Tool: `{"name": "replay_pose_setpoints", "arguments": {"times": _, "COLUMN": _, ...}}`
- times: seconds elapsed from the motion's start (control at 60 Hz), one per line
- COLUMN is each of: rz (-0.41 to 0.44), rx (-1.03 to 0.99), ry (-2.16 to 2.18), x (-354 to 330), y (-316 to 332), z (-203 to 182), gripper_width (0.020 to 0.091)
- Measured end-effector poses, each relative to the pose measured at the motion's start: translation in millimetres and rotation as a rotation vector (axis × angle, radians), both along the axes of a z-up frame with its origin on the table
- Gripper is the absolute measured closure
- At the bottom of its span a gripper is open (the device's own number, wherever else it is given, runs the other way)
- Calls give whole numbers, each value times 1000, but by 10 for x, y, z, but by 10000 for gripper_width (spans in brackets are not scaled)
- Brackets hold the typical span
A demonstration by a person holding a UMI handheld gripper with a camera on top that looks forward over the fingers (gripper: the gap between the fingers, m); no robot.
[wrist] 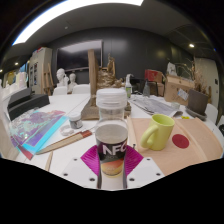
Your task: Pour water
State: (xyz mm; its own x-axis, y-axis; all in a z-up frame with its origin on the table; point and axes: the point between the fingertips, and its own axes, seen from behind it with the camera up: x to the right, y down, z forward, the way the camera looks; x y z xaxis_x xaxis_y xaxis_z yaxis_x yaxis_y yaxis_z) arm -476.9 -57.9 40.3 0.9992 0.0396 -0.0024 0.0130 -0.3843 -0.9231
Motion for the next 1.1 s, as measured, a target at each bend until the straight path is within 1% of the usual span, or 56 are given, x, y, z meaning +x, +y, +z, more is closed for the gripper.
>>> {"name": "replay_pose_setpoints", "arguments": {"times": 0.05, "rz": 13, "rx": 0, "ry": -15, "x": -24, "y": 0, "z": 3, "gripper_width": 844}}
{"name": "replay_pose_setpoints", "arguments": {"times": 0.133, "rz": 30, "rx": -13, "ry": -27, "x": -63, "y": 6, "z": 5, "gripper_width": 845}}
{"name": "replay_pose_setpoints", "arguments": {"times": 0.217, "rz": 26, "rx": -11, "ry": -14, "x": -64, "y": 30, "z": 86, "gripper_width": 845}}
{"name": "replay_pose_setpoints", "arguments": {"times": 0.283, "rz": 30, "rx": 8, "ry": 39, "x": -112, "y": 93, "z": 268, "gripper_width": 844}}
{"name": "replay_pose_setpoints", "arguments": {"times": 0.4, "rz": 23, "rx": 59, "ry": 248, "x": -176, "y": 295, "z": 728, "gripper_width": 845}}
{"name": "replay_pose_setpoints", "arguments": {"times": 0.55, "rz": -36, "rx": 85, "ry": 706, "x": -188, "y": 571, "z": 1292, "gripper_width": 847}}
{"name": "replay_pose_setpoints", "arguments": {"times": 0.617, "rz": -66, "rx": 78, "ry": 924, "x": -106, "y": 721, "z": 1411, "gripper_width": 848}}
{"name": "replay_pose_setpoints", "arguments": {"times": 0.85, "rz": -183, "rx": -10, "ry": 1640, "x": 131, "y": 955, "z": 1477, "gripper_width": 849}}
{"name": "replay_pose_setpoints", "arguments": {"times": 1.0, "rz": -219, "rx": -64, "ry": 1880, "x": 130, "y": 1026, "z": 1379, "gripper_width": 846}}
{"name": "replay_pose_setpoints", "arguments": {"times": 1.1, "rz": -241, "rx": -85, "ry": 1958, "x": 160, "y": 1035, "z": 1331, "gripper_width": 846}}
